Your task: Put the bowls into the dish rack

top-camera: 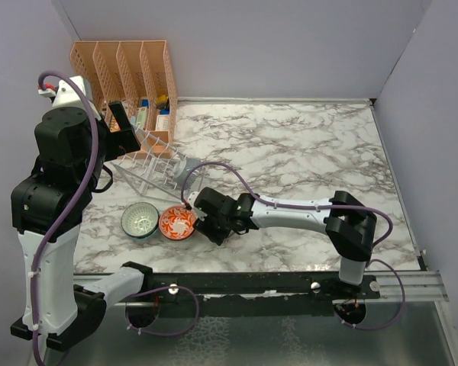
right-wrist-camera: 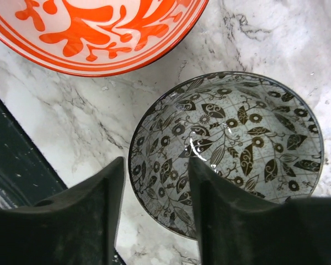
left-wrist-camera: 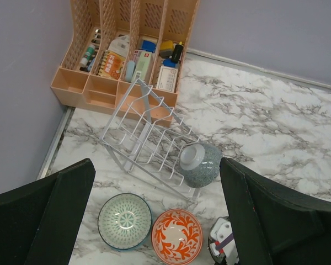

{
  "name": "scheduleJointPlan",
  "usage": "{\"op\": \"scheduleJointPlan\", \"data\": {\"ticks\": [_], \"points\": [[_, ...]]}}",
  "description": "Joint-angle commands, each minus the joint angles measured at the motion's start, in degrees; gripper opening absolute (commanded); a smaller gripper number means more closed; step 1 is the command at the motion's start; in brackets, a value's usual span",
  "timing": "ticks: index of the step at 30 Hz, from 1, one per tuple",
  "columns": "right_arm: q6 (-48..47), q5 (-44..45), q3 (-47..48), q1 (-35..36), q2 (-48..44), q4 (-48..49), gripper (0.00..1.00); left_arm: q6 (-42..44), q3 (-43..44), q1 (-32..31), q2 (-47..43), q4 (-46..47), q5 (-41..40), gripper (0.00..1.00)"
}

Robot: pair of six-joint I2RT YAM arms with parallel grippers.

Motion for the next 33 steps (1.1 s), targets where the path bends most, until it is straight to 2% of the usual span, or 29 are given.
{"op": "scheduleJointPlan", "data": {"ticks": [1,12,20,21,24,26,33], "points": [[-0.9,2.7,0.7,0.3,0.8,2.3,0.45,0.1,0.7,0.2,-0.7,-0.6,-1.9,0.99],[0.1,4.5,-0.8,2.6,1.4,2.0,0.43,0.5,-1.4,0.2,-1.6,0.1,-1.6,0.99],[3.0,9.2,0.1,2.7,3.0,-1.1,0.34,0.7,-2.0,0.2,-2.1,0.4,-1.1,0.99],[3.4,9.7,0.2,2.6,3.2,-1.6,0.29,0.7,-2.0,0.3,-2.2,0.5,-0.9,0.99],[4.6,11.5,0.5,2.7,2.9,-2.4,0.07,0.9,-2.0,0.2,-2.4,0.5,-0.9,0.99],[5.0,12.4,1.1,2.7,1.6,-2.7,0.02,0.9,-1.7,0.2,-2.4,0.4,-0.8,0.99],[8.0,12.7,7.9,2.6,-4.0,-7.3,0.01,1.5,2.8,0.3,-1.1,-1.1,-0.4,0.99]]}}
